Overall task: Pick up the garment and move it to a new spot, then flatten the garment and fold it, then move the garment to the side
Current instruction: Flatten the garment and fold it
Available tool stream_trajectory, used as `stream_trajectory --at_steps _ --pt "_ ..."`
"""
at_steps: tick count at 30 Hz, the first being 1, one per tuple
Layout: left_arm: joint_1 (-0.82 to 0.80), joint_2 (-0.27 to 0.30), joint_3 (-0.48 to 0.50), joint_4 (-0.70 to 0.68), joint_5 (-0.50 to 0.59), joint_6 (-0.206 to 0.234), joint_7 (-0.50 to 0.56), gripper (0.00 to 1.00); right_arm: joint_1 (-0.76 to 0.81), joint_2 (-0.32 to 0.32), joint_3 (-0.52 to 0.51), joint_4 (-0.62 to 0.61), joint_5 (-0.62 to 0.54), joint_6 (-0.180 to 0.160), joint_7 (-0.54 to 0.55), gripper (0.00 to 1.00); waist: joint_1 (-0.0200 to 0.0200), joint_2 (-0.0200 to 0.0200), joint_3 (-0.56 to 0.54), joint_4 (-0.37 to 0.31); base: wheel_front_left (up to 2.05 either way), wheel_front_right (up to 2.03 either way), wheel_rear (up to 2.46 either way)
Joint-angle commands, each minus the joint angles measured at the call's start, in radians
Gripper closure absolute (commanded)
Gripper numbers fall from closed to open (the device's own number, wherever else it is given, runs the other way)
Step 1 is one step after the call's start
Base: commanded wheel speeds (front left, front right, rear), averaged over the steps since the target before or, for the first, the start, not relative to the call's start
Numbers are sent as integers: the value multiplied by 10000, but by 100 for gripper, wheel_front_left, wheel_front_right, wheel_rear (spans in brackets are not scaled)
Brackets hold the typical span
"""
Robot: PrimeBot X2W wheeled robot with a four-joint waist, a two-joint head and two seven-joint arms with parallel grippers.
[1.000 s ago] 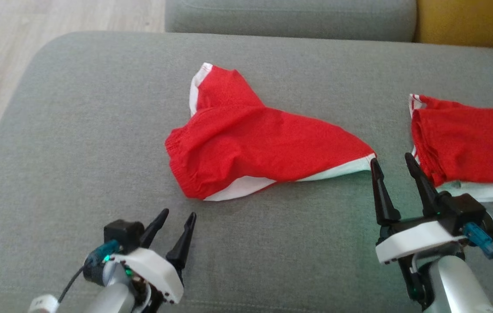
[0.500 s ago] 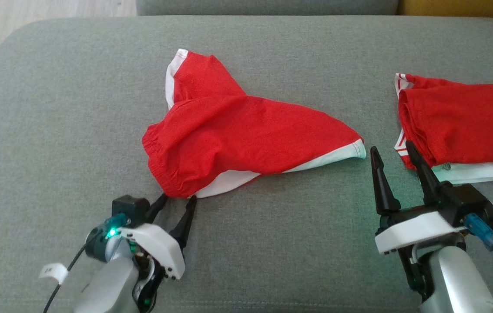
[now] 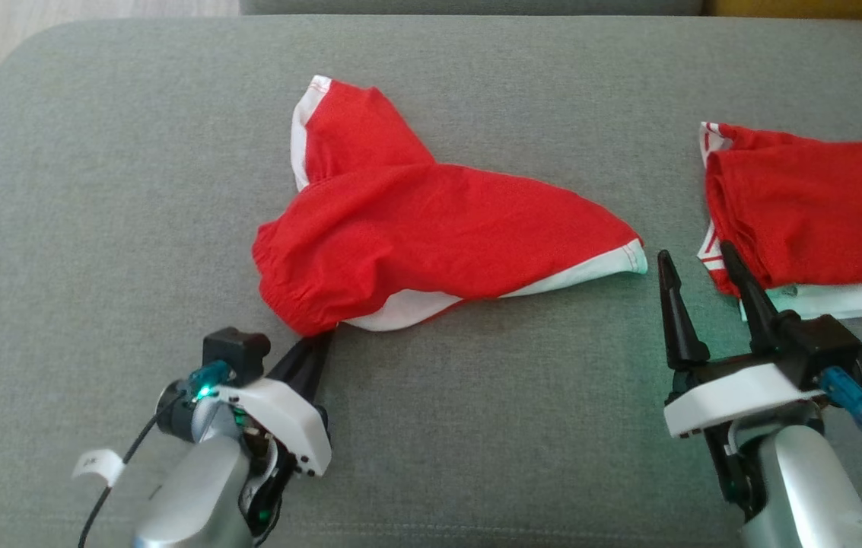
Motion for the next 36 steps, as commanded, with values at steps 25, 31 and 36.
stream_trajectory --at_steps 25,31,36 --pt "-131 193 516 -1255 327 -62 -124 100 -1834 -20 531 3063 856 17 1780 0 0 -1 42 701 0 0 0" --pt "-156 216 479 -1239 306 -62 -124 100 -2063 -20 664 3445 1000 17 1663 0 0 -1 77 695 0 0 0" --pt "-202 231 438 -1209 290 -62 -124 100 -2246 -20 694 3744 976 17 1601 0 0 -1 121 711 0 0 0"
